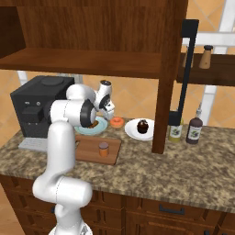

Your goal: From the different types of pastries on the counter, select a croissant and place it on the cutting board. Then retrieve a jar of jam from the cabinet and place it alongside the croissant on the cutting board.

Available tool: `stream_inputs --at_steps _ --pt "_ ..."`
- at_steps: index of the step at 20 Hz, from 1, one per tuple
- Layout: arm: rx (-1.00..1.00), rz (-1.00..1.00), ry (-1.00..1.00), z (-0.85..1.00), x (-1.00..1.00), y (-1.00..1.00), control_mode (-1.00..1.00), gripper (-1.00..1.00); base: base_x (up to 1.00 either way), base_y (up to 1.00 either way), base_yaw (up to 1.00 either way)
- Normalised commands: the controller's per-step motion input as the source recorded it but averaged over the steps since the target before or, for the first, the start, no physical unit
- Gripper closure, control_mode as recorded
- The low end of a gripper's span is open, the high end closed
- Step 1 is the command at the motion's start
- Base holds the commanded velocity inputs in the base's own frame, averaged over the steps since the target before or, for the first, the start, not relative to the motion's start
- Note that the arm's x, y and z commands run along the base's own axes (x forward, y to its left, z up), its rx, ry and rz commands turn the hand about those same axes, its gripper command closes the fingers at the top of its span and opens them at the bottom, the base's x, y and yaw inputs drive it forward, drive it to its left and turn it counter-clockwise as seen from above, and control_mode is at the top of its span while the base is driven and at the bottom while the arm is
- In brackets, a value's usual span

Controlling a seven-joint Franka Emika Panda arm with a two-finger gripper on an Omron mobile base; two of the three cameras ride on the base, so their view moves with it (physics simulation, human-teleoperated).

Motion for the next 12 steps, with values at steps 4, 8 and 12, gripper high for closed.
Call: stream_inputs --at_steps 4,8,12 --pt "-0.11 -0.29 0.07 -0.07 0.08 0.2 -1.0 -1.0 0.0 0.0 0.0" --pt "0.0 -0.38 0.2 0.06 0.0 0.0 -1.0 -1.0 0.0 0.0 0.0" --pt "0.0 -0.32 0.21 0.13 0.0 0.0 -1.0 -1.0 0.0 0.0 0.0"
